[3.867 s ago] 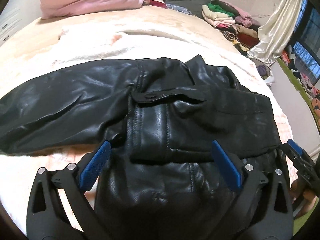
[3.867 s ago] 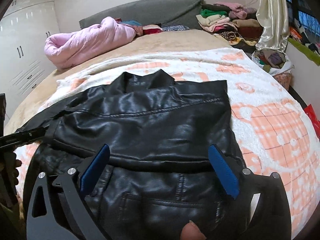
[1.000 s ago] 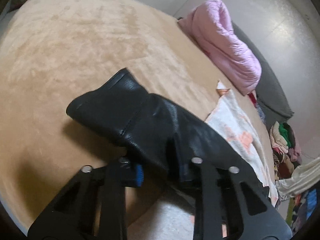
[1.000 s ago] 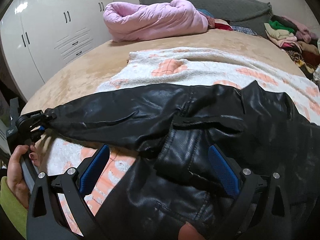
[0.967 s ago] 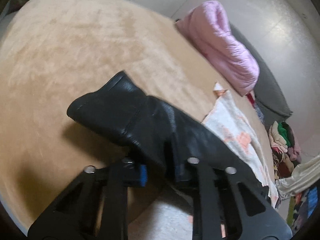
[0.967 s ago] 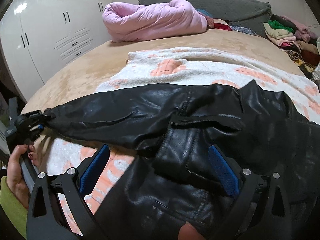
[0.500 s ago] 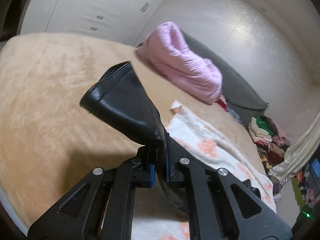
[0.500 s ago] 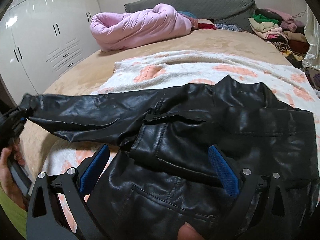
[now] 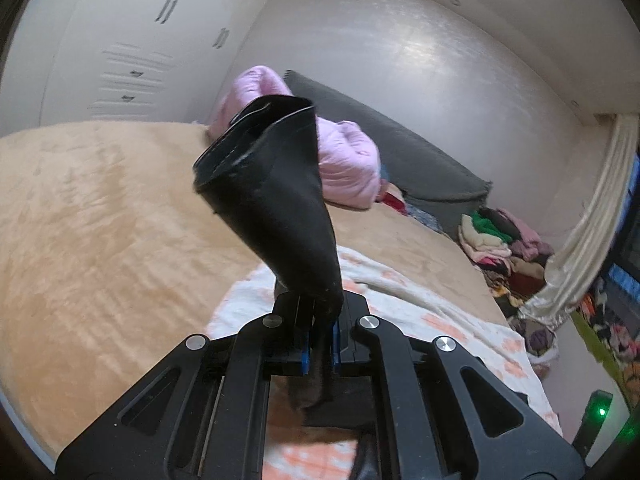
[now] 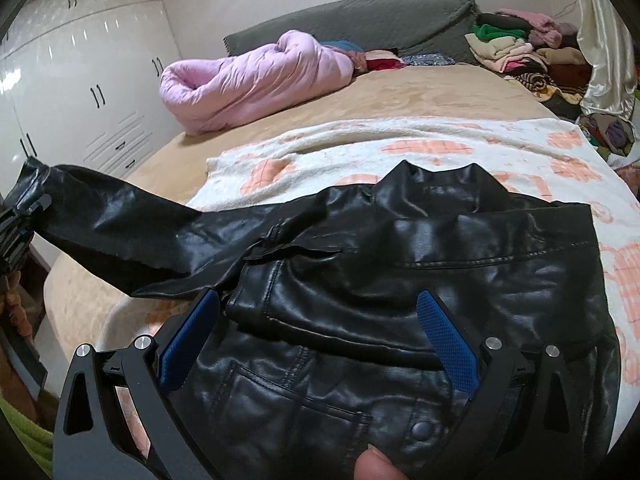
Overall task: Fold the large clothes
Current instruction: 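Lift the sleeve with the left gripper and lay it across the jacket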
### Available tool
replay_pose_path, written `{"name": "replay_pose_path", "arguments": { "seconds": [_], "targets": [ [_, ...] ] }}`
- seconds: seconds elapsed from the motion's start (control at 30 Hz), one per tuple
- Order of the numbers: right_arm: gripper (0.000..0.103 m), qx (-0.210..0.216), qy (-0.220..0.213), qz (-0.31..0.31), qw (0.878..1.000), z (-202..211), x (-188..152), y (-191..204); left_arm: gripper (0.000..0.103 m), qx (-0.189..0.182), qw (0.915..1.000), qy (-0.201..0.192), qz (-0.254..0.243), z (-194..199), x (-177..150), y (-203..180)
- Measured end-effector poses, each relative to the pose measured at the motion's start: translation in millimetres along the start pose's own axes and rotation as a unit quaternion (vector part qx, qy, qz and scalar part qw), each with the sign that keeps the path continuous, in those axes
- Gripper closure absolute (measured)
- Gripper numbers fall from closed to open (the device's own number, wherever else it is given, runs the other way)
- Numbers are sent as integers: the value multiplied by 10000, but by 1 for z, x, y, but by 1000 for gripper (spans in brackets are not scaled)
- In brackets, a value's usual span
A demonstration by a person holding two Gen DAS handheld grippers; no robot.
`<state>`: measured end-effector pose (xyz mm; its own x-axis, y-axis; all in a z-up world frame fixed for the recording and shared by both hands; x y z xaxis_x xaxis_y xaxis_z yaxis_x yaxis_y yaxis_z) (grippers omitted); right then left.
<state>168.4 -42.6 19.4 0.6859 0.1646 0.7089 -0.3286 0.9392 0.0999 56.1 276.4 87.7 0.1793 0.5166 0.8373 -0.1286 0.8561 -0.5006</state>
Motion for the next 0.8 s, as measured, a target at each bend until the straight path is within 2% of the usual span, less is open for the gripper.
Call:
{"name": "replay_pose_path", "arguments": {
  "seconds": [0.13, 0.4, 0.8],
  "targets": [
    [5, -17, -31, -138, 9999, 5, -2, -17, 102, -149, 9993, 113, -310, -11, 0, -27],
    [5, -164, -109, -615, 9979, 18, -8, -62, 103, -603, 9958, 310, -614, -33, -8, -78],
    [5, -308, -223, -1233, 9916, 30, -15, -124, 103, -1219, 9818, 896, -1150, -69, -46, -157]
  ]
}}
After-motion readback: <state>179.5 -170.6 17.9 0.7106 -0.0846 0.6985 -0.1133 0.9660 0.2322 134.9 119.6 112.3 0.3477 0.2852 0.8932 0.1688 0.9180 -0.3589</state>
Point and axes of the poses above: each gripper's, at about its wrist camera, not at the fingertips, and z roughly against the way its jaws point, y to its left, x to its top, the point moved 2 cm from there along -z, roughly the way its jaws point, and after that the axes turned 13 degrees about -x, right-handed, at the moved point
